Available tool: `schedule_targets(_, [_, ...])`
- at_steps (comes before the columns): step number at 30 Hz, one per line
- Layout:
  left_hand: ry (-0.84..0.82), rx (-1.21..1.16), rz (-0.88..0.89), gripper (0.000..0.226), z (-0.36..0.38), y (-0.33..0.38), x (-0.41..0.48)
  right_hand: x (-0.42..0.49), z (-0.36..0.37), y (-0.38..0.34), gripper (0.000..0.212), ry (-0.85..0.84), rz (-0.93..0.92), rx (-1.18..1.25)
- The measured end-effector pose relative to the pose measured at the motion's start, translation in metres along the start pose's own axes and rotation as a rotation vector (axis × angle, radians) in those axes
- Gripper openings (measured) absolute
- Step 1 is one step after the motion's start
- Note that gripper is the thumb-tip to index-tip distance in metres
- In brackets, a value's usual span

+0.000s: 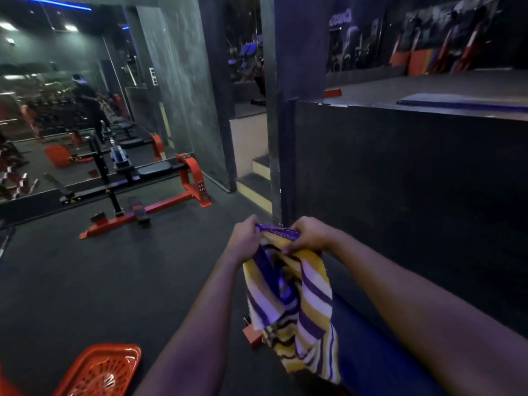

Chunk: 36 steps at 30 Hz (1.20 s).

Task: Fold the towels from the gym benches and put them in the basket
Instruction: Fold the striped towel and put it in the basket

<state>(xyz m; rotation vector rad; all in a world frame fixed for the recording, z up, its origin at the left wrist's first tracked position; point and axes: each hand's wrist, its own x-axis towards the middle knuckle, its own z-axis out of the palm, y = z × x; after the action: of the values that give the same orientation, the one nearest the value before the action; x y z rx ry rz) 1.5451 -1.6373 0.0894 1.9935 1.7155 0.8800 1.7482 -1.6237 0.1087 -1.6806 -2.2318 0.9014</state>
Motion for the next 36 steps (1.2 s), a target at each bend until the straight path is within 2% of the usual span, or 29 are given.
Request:
schedule_targets(1, [0.021,-0.028,0.015,0.017,0.001,0.002,0.003,0.001,0.002,0.008,0.041,0.001,0.039,-0.063])
schedule_targets(3, [0.061,-0.091,0.021,0.018,0.002,0.002,0.007,0.003,0.007,0.026,0.031,0.116,0.107,-0.083])
schedule_targets(5, [0.026,-0.096,-0.001,0.033,-0.006,0.0,0.008,0.002,0.007,0.04,0.014,0.345,0.193,-0.014])
schedule_targets(7, [-0.042,0.013,0.02,0.045,-0.015,-0.006,0.01,-0.001,0.002,0.046,0.013,0.563,0.282,0.005])
schedule_targets(9, [-0.078,0.136,0.063,0.035,-0.023,-0.016,0.013,-0.002,-0.004,0.042,0.019,0.715,0.324,-0.074])
schedule_targets(12, [-0.035,0.255,0.068,0.01,-0.034,-0.033,0.013,-0.004,-0.01,0.034,0.022,0.894,0.347,-0.105])
schedule_targets(17, [0.119,0.312,-0.216,0.025,-0.054,-0.058,0.0,-0.003,-0.014,0.027,0.019,1.066,0.31,-0.057])
schedule_targets(20, [0.245,0.334,-0.357,0.024,-0.067,-0.075,-0.01,-0.002,-0.018,0.03,0.017,1.098,0.283,-0.014])
schedule_targets(23, [0.265,0.292,-0.39,0.023,-0.076,-0.09,-0.015,-0.007,-0.025,0.034,0.02,1.061,0.302,-0.109])
schedule_targets(25, [0.323,0.252,-0.381,0.02,-0.08,-0.093,-0.018,-0.012,-0.03,0.036,0.025,0.969,0.336,-0.154])
schedule_targets(28, [0.474,0.228,-0.395,0.019,-0.088,-0.096,-0.019,-0.016,-0.034,0.047,0.044,0.706,0.467,-0.239])
schedule_targets(30, [0.577,0.231,-0.408,0.02,-0.095,-0.101,-0.016,-0.017,-0.035,0.058,0.052,0.372,0.419,-0.196])
schedule_targets(32, [0.669,0.21,-0.444,0.02,-0.103,-0.103,-0.014,-0.02,-0.032,0.065,0.042,-0.033,0.324,-0.147])
schedule_targets(33, [0.71,0.196,-0.469,0.021,-0.107,-0.105,-0.013,-0.024,-0.027,0.067,0.034,-0.162,0.308,-0.162])
schedule_targets(34, [0.748,0.186,-0.495,0.022,-0.11,-0.107,-0.012,-0.025,-0.022,0.072,0.025,-0.224,0.31,-0.183])
schedule_targets(35, [0.787,0.186,-0.519,0.023,-0.112,-0.107,-0.011,-0.024,-0.018,0.078,0.018,-0.191,0.327,-0.204])
schedule_targets(36, [0.823,0.191,-0.526,0.023,-0.115,-0.107,-0.011,-0.022,-0.013,0.083,0.01,-0.075,0.332,-0.185])
